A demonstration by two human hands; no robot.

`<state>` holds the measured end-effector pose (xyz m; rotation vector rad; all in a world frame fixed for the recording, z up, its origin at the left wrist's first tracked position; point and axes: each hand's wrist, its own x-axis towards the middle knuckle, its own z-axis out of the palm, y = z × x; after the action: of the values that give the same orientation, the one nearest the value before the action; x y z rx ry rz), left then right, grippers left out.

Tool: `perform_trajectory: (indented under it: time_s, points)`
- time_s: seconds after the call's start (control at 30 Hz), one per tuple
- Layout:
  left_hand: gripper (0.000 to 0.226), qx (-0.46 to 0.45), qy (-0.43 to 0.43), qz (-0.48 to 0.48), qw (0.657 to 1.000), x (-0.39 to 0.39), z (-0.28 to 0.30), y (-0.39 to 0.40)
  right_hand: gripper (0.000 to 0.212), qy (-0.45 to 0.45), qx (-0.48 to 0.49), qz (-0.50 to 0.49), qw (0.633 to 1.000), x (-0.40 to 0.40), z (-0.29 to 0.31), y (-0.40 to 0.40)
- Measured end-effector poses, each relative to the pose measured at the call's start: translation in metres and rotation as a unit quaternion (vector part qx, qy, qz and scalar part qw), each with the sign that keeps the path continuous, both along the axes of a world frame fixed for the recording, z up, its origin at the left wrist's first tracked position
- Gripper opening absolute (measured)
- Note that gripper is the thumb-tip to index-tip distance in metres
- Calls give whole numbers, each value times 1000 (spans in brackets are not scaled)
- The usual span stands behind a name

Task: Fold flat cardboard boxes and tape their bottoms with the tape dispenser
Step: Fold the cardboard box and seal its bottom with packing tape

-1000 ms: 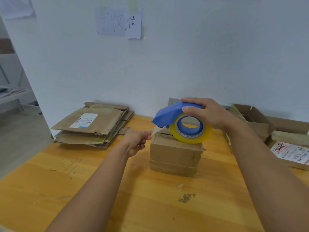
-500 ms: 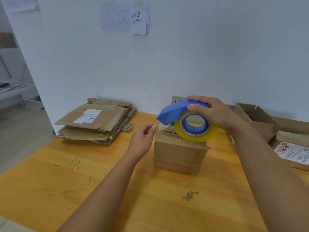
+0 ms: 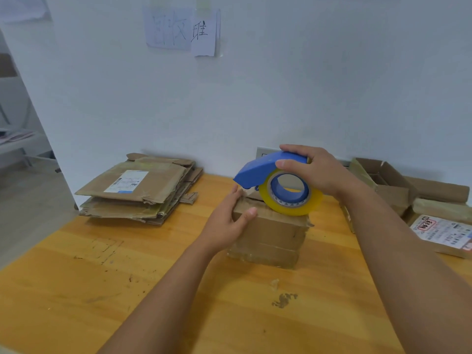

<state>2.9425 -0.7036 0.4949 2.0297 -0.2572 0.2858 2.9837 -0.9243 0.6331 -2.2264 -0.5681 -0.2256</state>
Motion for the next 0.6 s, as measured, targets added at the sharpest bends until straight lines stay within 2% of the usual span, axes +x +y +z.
perform_trajectory:
  time_s: [0.2,0.37,0.6]
  points:
    - [72,-26,-36,7,999,-4,-4,0,48,9,-17,6,1000,3,2,-8]
    - [72,16,-76,25,997,-1,-6,3,46,26,-20,18,999,4,0,-9]
    - [56,44,-128,44,990,2,-16,6,39,18,0,36,999,9,-3,-10]
